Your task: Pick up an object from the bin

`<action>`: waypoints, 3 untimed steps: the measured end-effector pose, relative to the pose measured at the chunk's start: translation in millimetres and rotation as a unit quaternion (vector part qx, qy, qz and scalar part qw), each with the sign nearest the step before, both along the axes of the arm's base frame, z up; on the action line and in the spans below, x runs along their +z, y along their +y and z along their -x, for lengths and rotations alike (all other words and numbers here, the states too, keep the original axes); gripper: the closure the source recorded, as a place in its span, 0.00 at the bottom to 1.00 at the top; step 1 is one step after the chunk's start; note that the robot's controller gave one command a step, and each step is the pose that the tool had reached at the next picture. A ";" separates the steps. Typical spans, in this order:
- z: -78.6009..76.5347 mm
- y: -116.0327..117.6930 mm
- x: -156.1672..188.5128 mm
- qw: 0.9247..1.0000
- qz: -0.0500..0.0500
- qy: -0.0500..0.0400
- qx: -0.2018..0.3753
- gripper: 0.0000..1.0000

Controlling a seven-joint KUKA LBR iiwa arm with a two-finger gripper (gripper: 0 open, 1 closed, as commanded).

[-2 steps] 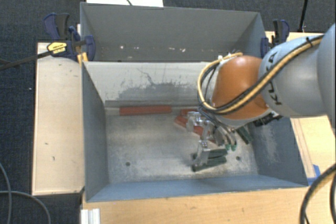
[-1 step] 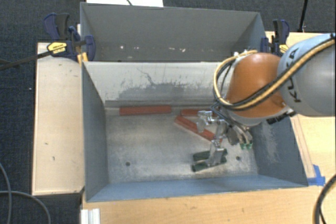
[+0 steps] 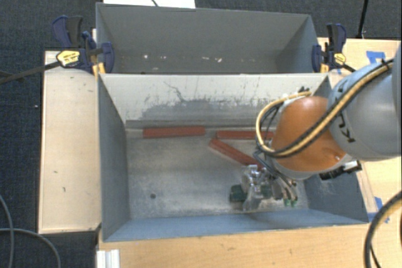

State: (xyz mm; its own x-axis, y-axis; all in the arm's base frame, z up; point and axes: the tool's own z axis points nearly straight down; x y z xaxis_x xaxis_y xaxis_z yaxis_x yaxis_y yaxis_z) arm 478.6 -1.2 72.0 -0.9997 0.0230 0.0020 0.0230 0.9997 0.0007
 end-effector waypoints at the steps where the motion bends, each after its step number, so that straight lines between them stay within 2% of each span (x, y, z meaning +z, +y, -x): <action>1: 0.0 0.0 0.0 1.000 0.000 0.000 -0.001 1.00; 2: -2.7 -23.3 163.9 1.000 0.000 -0.003 -0.030 1.00; 3: -2.2 -23.1 163.2 0.999 0.000 -0.002 -0.032 0.00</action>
Offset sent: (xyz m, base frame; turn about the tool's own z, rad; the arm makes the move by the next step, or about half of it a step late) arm 0.0013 -0.0231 0.1627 0.0514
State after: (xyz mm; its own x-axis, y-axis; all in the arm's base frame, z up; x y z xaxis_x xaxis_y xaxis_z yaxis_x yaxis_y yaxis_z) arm 480.8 -24.3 235.2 -0.9963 0.0864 -0.0025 0.0864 0.9963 0.0006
